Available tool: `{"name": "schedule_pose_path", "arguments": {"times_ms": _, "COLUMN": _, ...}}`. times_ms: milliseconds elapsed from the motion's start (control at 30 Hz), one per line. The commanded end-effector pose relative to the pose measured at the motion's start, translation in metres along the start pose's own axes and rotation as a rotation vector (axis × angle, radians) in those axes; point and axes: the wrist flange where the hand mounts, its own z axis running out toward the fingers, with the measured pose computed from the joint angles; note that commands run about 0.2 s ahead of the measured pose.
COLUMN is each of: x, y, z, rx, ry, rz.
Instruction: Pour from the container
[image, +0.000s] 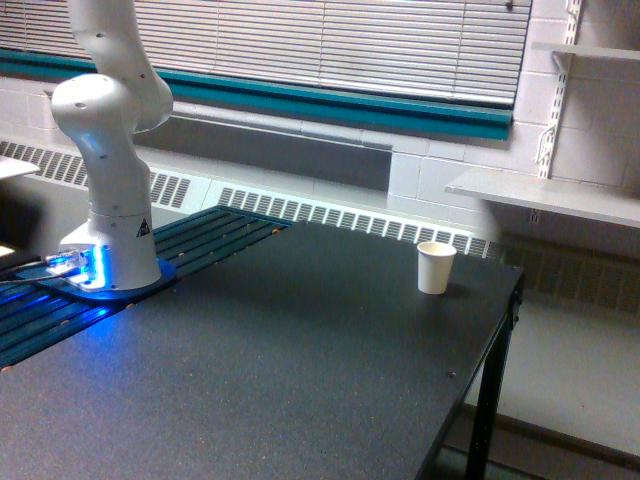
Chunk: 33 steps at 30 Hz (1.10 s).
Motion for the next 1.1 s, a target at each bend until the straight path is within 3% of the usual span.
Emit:
{"name": "schedule_pose_path", "arguments": {"times_ms": 33, "x": -0.003, "y": -0.002, "z": 0.005, "rx": -0.007, "ry": -0.006, "rz": -0.007}}
{"name": "schedule_pose_path", "arguments": {"times_ms": 500, "x": -0.035, "y": -0.027, "z": 0.012, "rx": -0.003, "ry": 0.009, "rz": -0.077}}
{"name": "schedule_pose_path", "arguments": {"times_ms": 1100, "x": -0.132, "y": -0.059, "z": 0.057, "rx": 0.004, "ry": -0.086, "rz": -0.271}}
